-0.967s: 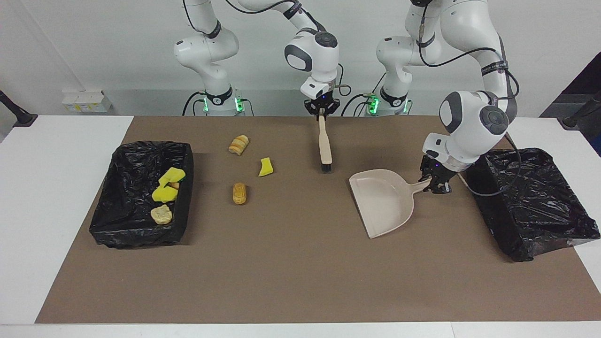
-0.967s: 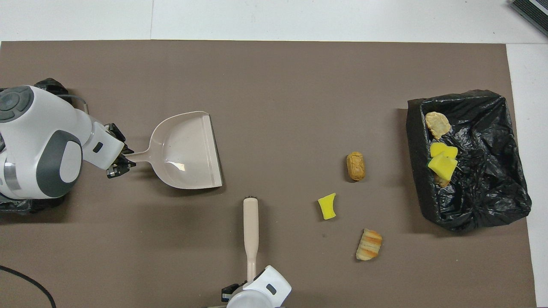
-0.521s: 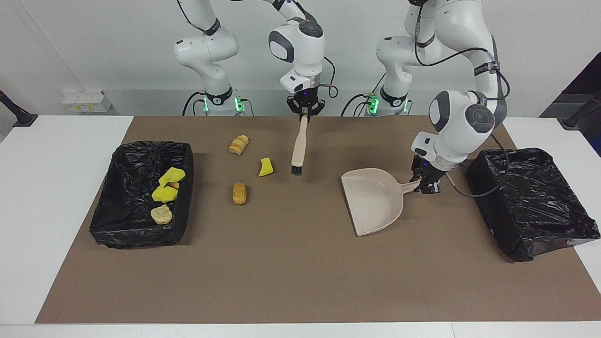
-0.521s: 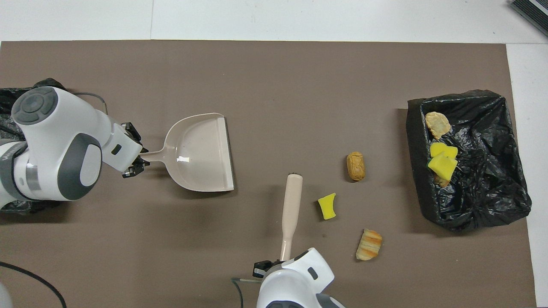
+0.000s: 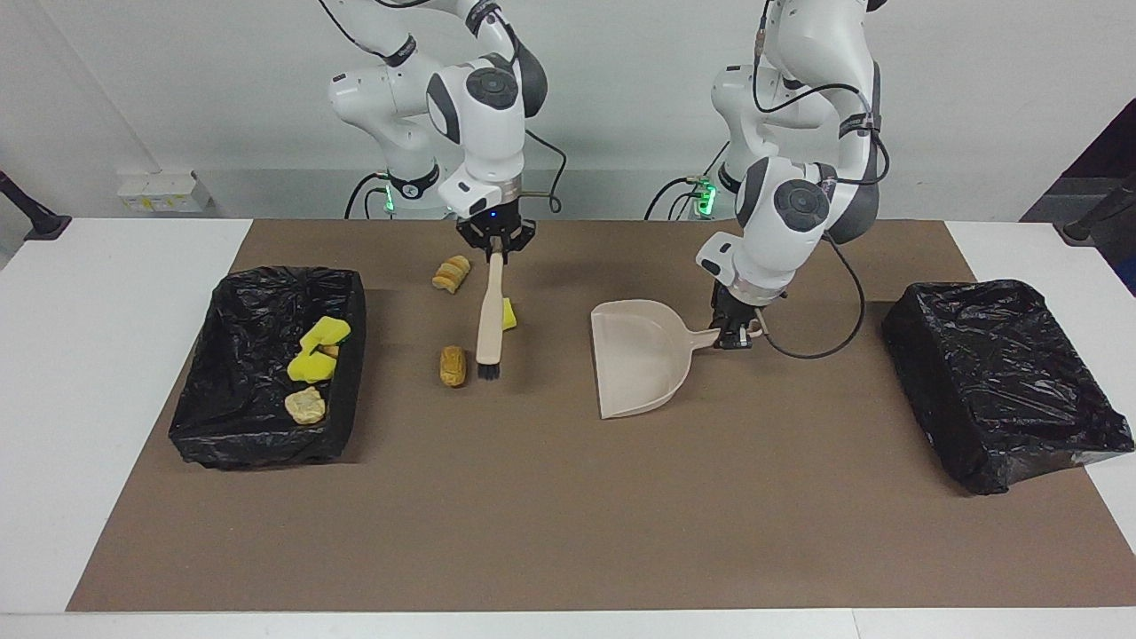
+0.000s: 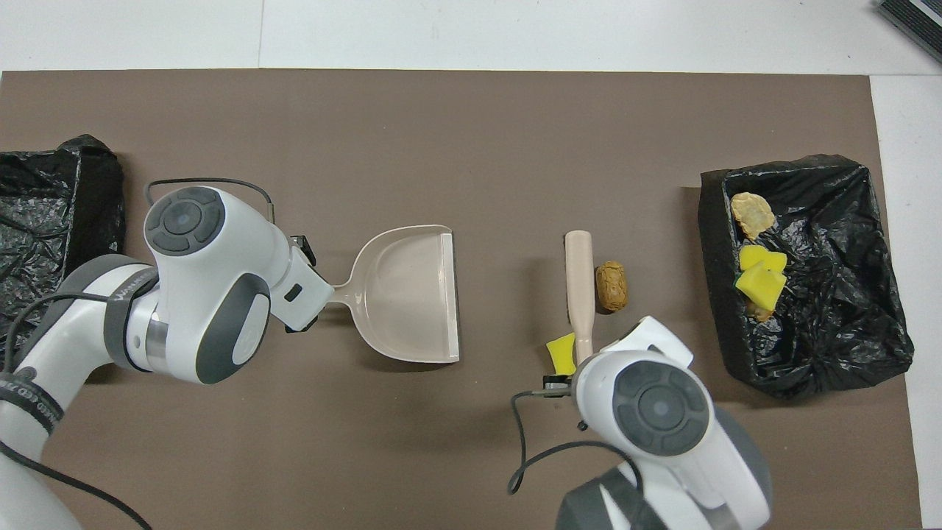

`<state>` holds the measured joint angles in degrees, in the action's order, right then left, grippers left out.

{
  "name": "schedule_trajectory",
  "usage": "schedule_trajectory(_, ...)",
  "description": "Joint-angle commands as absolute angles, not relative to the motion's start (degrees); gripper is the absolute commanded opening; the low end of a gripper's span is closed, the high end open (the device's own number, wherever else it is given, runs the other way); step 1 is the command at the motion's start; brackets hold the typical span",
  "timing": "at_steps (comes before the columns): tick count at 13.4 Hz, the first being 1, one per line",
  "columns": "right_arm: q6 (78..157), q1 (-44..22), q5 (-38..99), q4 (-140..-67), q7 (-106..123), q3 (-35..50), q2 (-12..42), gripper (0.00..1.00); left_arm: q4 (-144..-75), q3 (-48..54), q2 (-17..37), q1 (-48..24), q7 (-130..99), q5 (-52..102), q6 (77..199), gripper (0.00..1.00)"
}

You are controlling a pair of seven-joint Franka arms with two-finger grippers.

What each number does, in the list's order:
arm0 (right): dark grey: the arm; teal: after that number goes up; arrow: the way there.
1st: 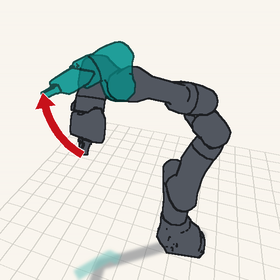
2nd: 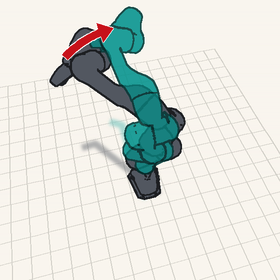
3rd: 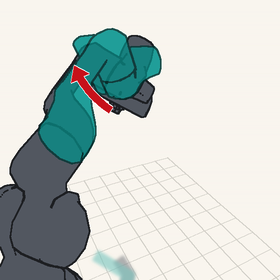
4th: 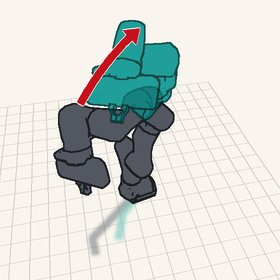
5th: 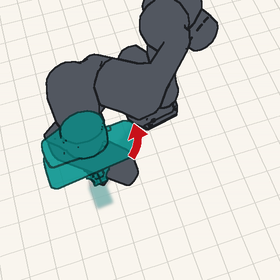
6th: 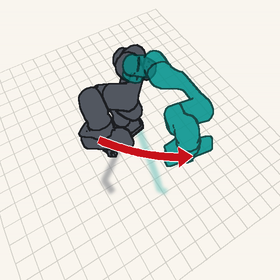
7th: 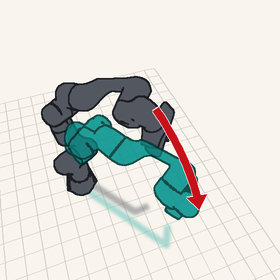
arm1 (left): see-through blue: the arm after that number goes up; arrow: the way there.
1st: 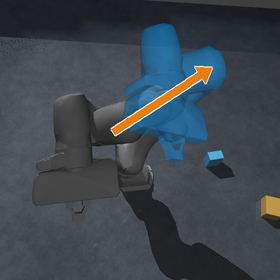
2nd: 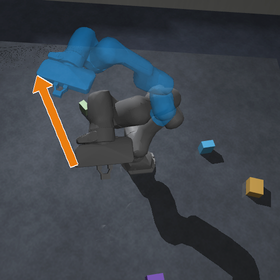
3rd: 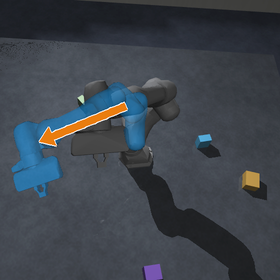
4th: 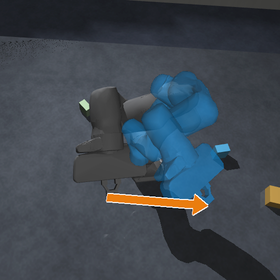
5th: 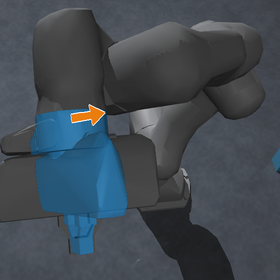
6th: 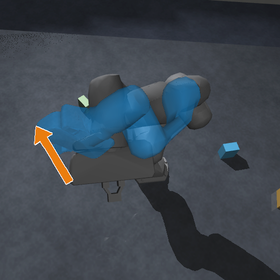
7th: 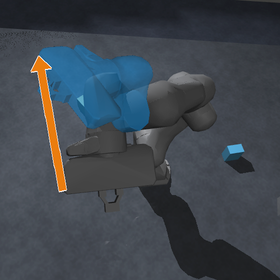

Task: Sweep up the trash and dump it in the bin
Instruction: 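Move the dustpan toward the items while the right gripper carries the brush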

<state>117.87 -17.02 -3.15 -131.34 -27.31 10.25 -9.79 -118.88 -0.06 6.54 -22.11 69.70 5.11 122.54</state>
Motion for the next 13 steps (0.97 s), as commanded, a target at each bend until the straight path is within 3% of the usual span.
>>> schedule_trajectory(1,117.95,-16.0,-9.29,-129.11,-17.17,5.12,-6.77,0.0,-125.94,-1.05,1.5,-24.96,66.89,3.78,127.52,0.0)
schedule_trajectory(7,117.6,-13.8,-11.6,-133.14,-3.26,-1.75,-7.99,0.0,-129.63,-1.05,-1.14,-29.17,58.13,1.68,127.53,0.0)
schedule_trajectory(9,117.25,-13.62,-9.51,-137.79,-3.69,-1.67,-11.67,0.0,-132.35,-0.97,-3.33,-31.28,53.1,-1.39,127.44,0.0)
schedule_trajectory(13,114.53,-14.93,-2.74,-138.78,-10.78,0.6,-13.27,0.0,-133.94,-0.88,-5.0,-34.44,46.95,-1.41,126.48,0.0)
